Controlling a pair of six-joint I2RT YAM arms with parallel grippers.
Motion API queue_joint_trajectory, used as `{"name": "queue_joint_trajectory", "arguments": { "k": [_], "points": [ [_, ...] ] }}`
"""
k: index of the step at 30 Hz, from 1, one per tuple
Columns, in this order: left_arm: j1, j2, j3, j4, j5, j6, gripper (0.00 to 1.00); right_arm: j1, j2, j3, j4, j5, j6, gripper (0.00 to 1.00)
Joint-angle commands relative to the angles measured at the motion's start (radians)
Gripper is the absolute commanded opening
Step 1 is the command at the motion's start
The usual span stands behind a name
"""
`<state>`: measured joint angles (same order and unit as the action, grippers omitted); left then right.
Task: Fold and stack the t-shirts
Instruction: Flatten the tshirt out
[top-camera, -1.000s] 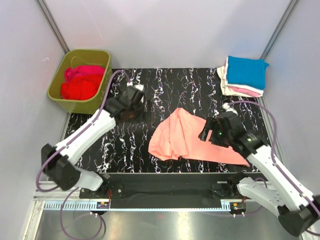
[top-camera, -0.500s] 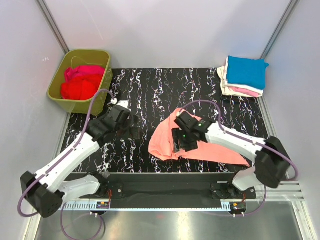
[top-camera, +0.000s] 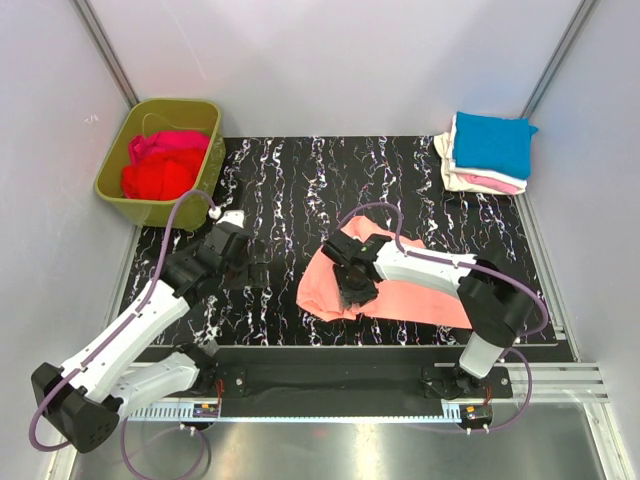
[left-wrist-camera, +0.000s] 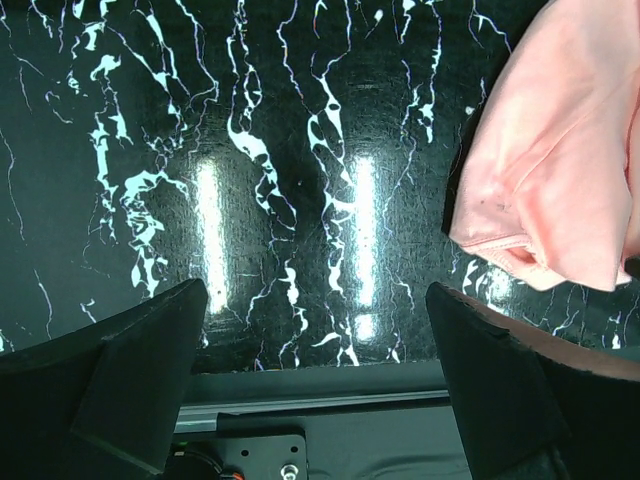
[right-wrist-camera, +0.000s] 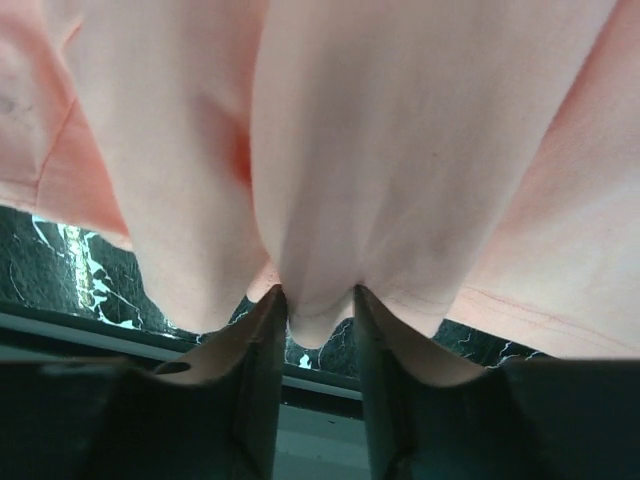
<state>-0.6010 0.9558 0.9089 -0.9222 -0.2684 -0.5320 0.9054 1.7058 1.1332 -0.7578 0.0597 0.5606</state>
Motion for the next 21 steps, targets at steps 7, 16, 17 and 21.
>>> {"name": "queue_joint_trajectory", "arguments": {
  "k": [7,16,17,21],
  "points": [
    [0.006,-0.019,-0.004,0.034,-0.031,-0.003,0.98,0.006,0.006,0.08,-0.083,0.149,-0.034,0.0],
    [-0.135,0.084,0.157,0.017,-0.029,0.027,0.73,-0.179,-0.398,0.154,-0.291,0.473,0.028,0.0],
    [-0.176,0.101,0.165,0.031,-0.022,0.024,0.73,-0.21,-0.473,0.139,-0.288,0.456,0.028,0.0],
    [-0.319,0.233,0.214,0.121,-0.008,0.006,0.72,-0.332,-0.609,0.028,-0.293,0.436,0.031,0.0]
  ]
}}
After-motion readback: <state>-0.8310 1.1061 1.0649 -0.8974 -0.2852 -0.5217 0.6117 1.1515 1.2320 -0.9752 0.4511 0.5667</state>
